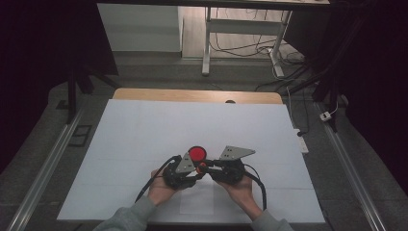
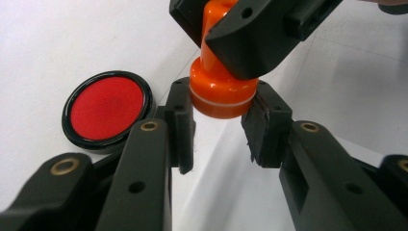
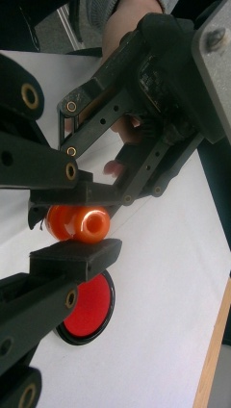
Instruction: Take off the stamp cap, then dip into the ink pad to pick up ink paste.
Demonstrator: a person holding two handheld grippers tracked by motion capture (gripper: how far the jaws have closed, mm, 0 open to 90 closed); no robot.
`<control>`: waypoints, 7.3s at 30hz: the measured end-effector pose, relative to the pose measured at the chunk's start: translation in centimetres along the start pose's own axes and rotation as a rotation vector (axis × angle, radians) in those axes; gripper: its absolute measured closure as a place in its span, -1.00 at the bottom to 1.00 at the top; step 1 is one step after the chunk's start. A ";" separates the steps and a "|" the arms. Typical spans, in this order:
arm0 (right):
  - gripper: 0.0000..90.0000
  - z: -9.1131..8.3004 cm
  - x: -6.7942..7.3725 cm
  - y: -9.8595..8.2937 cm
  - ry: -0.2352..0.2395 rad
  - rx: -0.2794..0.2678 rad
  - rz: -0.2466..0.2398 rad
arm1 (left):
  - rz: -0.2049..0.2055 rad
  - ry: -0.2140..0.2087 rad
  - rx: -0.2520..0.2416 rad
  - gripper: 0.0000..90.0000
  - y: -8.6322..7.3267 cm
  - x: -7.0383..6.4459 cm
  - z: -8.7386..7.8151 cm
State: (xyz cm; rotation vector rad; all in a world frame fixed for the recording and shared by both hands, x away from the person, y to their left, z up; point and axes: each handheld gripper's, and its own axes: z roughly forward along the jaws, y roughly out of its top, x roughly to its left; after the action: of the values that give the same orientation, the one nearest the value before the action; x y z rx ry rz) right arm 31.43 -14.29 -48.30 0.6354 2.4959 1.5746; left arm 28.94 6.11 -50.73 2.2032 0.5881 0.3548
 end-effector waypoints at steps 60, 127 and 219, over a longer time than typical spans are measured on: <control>0.61 -3.1 -2.5 0.3 -0.098 -0.078 0.048 | -0.154 0.060 -0.060 0.44 -5.8 3.3 -7.2; 0.60 0.5 -3.3 1.6 -0.104 -0.035 0.080 | -0.278 0.128 -0.068 0.44 -10.4 4.6 -11.7; 0.62 7.3 -5.2 -0.3 -0.225 0.128 -0.019 | -0.284 0.112 -0.049 0.44 -10.3 4.5 -11.1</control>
State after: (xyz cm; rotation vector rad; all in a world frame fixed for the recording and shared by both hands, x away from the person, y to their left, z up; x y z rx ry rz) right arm 38.44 -10.42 -52.46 0.7576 2.4399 1.2661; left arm 24.95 21.36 -51.44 2.0273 0.9313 0.3394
